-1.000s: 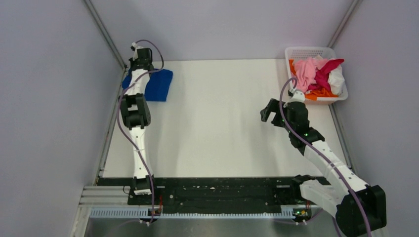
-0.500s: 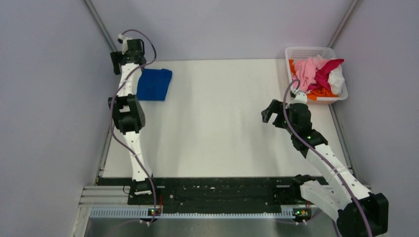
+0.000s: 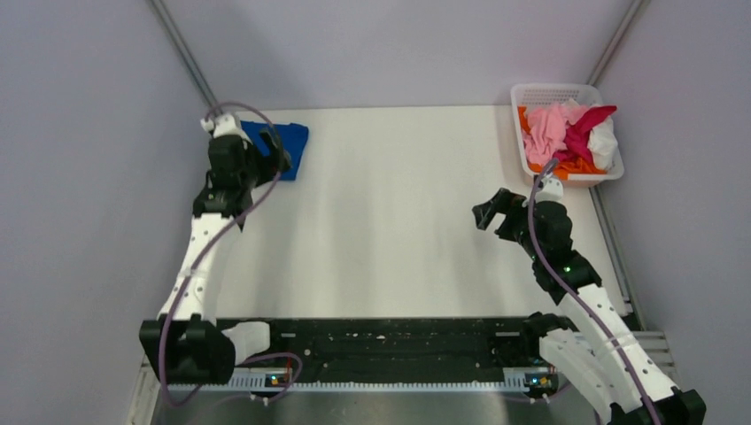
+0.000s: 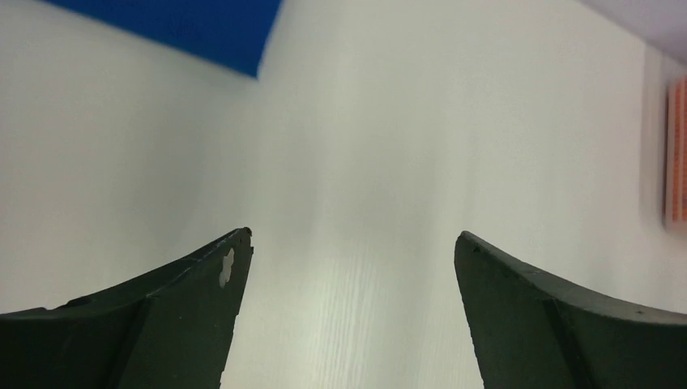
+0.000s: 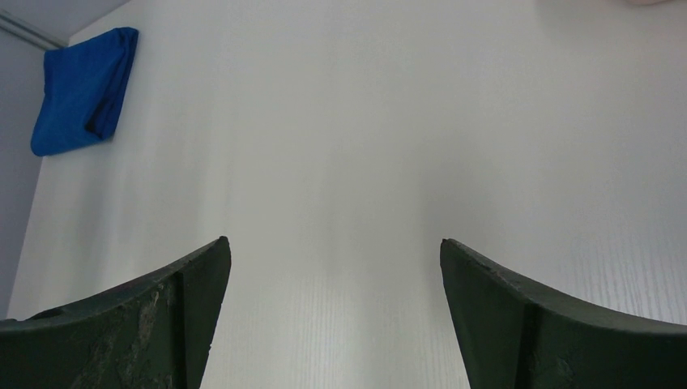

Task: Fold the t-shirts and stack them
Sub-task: Reset both arms

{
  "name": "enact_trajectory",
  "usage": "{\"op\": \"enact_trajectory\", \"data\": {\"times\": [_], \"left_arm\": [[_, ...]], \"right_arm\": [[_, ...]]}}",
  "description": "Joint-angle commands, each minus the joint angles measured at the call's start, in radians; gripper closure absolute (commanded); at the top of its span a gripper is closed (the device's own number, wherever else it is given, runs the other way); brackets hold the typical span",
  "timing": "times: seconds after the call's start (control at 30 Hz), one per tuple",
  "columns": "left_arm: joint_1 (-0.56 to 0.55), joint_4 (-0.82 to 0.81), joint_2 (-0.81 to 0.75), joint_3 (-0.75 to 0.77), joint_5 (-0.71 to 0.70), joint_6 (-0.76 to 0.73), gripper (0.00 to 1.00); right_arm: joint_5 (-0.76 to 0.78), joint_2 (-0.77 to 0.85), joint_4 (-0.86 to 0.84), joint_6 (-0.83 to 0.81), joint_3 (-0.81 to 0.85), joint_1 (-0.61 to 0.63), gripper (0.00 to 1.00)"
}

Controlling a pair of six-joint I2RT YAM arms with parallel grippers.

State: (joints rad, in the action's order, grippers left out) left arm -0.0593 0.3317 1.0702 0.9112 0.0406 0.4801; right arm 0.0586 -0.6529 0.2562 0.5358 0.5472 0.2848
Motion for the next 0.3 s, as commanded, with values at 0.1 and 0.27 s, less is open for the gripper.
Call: {"op": "enact_trajectory", "data": {"times": [0.1,0.27], "left_arm": [[-0.080,-0.107,-0.215,-0.298,0.141,0.092,0.01],[-0.080,-0.136,-0.258,-0.327,0.102,0.084,0.01]], "right_arm": [[0.061,0.076,0.020,0.050,-0.063,-0.005,0.01],[0.092,0.105,0.011,0.052,-0.086,-0.005,0.01]]}}
